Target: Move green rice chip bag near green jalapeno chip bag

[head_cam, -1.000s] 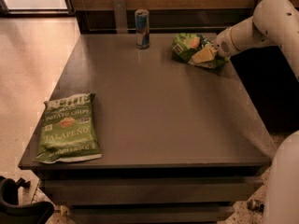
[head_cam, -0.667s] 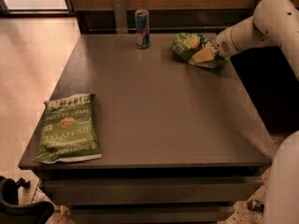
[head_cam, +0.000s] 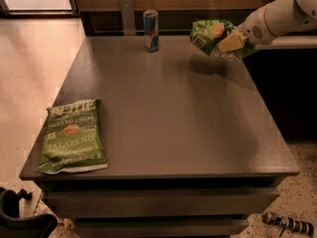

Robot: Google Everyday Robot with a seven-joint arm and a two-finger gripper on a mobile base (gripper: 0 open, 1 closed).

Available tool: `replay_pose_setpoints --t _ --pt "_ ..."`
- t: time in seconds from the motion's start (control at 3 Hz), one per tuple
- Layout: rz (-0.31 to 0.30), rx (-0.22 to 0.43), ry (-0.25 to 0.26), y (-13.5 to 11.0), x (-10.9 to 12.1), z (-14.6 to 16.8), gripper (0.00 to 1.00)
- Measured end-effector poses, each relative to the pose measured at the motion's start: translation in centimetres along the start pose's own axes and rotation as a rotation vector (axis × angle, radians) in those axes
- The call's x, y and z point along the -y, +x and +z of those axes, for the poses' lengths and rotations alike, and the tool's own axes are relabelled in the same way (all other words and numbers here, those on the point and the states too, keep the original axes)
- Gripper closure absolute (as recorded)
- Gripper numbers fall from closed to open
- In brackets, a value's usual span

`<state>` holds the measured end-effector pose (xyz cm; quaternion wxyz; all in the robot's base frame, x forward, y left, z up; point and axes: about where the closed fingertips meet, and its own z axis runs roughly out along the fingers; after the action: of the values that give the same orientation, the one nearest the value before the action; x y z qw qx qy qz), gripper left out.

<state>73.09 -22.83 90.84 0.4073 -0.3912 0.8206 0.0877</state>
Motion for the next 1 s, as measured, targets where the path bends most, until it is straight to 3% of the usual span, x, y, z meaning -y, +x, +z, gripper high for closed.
replay_pose_setpoints --t 0.33,0.67,1.0 --pt "-0.04 0.007 0.02 -1.1 -0.8 -3.6 1.0" --pt "-0.062 0.037 0.003 -2.1 -2.7 -6.4 1.0" --pt "-0.098 0.084 -0.012 -3.0 -6.9 -10.2 1.0"
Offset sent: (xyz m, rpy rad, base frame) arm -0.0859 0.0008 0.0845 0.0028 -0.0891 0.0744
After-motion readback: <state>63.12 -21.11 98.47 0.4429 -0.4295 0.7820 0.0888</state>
